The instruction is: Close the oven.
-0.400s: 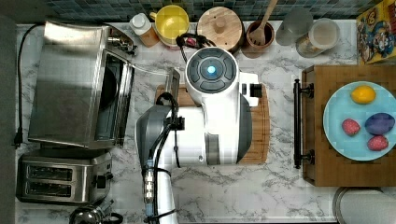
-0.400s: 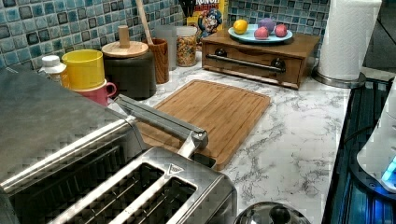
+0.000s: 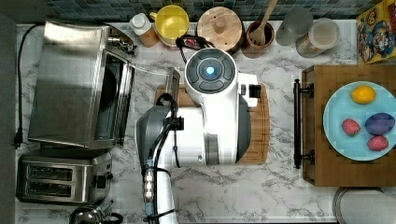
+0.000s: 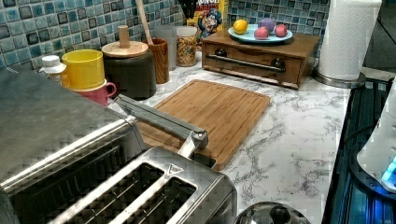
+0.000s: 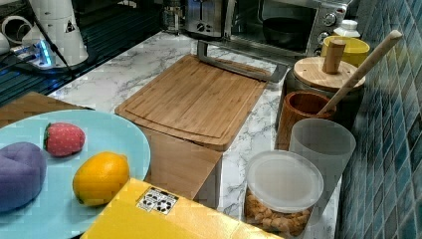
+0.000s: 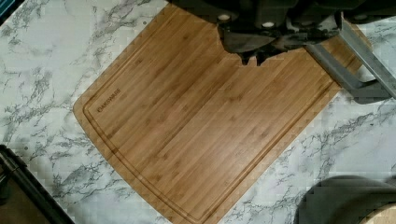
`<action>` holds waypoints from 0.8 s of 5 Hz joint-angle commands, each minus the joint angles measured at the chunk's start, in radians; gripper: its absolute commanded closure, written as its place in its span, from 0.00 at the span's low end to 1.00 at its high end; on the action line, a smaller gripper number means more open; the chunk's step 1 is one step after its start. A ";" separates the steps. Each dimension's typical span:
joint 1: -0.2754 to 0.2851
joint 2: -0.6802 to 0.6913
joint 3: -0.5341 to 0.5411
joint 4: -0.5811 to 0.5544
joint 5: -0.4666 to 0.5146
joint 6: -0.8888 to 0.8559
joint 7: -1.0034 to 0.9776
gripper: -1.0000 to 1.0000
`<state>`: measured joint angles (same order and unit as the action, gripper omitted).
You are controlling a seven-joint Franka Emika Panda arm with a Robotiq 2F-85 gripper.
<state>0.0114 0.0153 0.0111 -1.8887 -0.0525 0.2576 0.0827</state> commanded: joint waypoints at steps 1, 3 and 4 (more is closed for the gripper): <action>-0.116 -0.131 0.062 -0.278 0.258 0.264 -0.349 1.00; 0.008 -0.164 -0.143 -0.456 0.528 0.438 -0.786 1.00; 0.124 -0.130 -0.234 -0.482 0.628 0.518 -0.961 1.00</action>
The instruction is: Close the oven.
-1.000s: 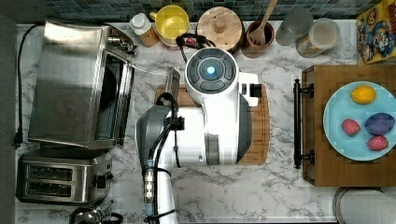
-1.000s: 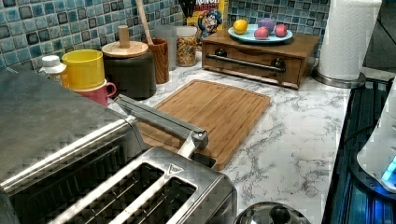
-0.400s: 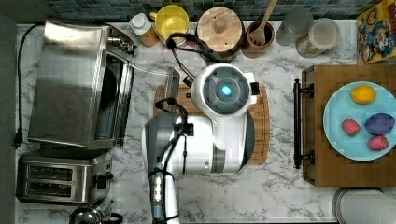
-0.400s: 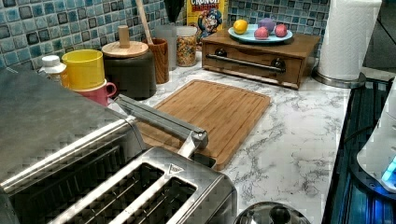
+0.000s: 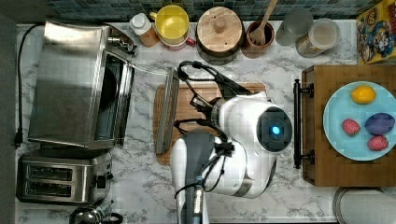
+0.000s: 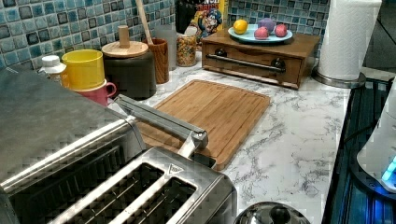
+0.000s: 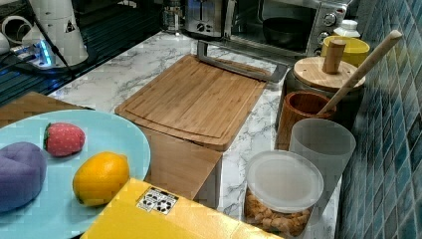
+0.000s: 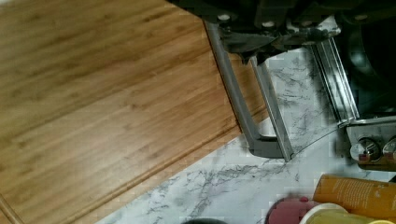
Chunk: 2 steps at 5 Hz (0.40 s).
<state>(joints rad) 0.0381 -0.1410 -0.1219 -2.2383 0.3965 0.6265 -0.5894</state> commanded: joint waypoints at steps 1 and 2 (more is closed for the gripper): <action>0.101 0.085 -0.055 -0.127 0.304 0.169 -0.424 1.00; 0.100 0.121 -0.076 -0.121 0.511 0.140 -0.615 1.00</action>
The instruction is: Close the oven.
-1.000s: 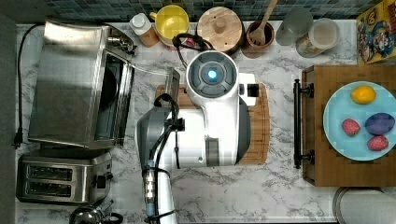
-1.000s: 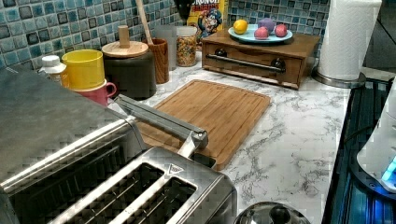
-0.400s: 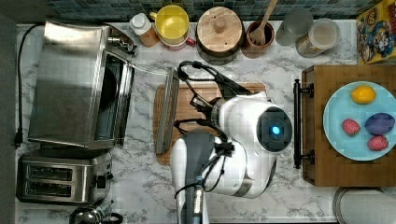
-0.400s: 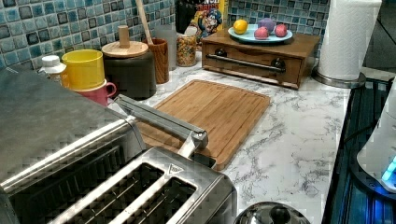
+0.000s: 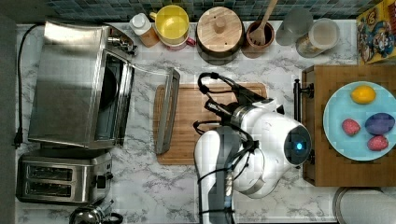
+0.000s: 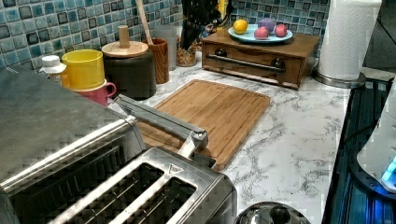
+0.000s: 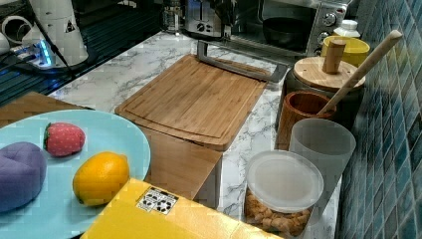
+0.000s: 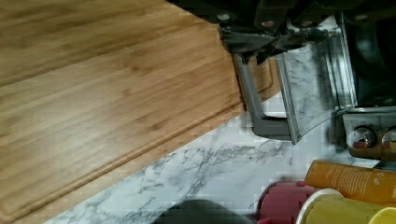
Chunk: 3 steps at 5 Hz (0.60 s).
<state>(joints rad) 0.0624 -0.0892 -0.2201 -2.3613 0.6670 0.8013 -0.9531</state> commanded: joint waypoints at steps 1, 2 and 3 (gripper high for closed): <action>0.059 0.089 0.018 -0.023 0.428 -0.033 -0.464 1.00; 0.050 0.141 0.019 -0.014 0.563 -0.024 -0.621 1.00; 0.035 0.192 0.020 0.001 0.678 -0.042 -0.738 1.00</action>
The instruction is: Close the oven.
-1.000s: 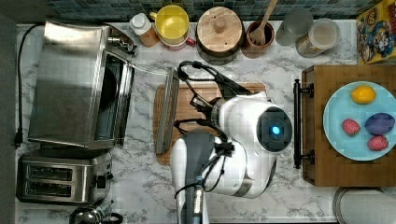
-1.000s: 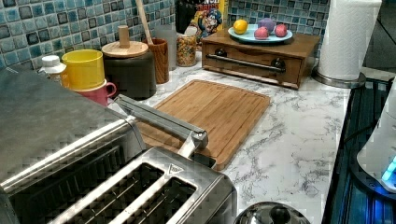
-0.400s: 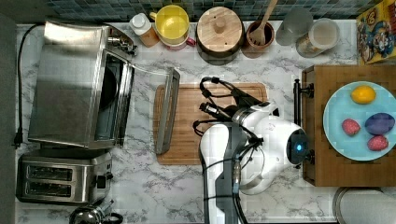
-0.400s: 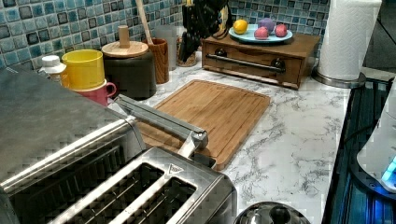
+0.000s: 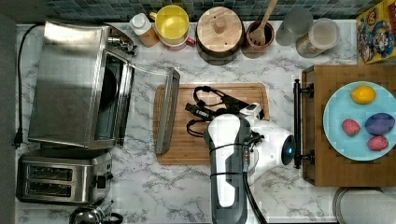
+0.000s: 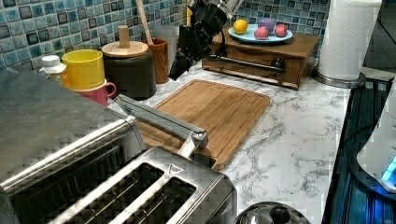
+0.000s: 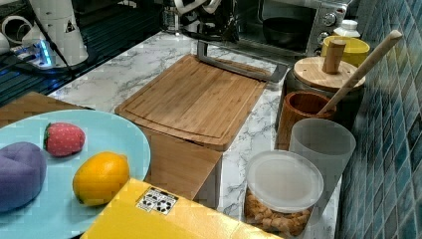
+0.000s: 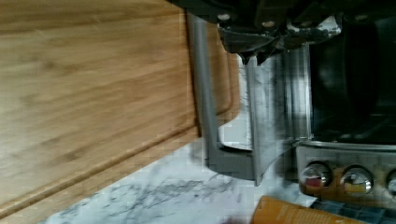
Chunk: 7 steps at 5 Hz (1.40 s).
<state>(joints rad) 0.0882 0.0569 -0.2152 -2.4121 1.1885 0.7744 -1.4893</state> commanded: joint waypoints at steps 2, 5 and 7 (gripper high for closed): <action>0.010 0.170 0.064 0.116 0.216 -0.021 -0.275 1.00; -0.008 0.176 0.104 0.118 0.315 -0.039 -0.325 1.00; 0.015 0.275 0.137 0.188 0.288 -0.063 -0.274 1.00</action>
<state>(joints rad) 0.0662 0.3157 -0.0952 -2.3633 1.4746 0.7256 -1.7207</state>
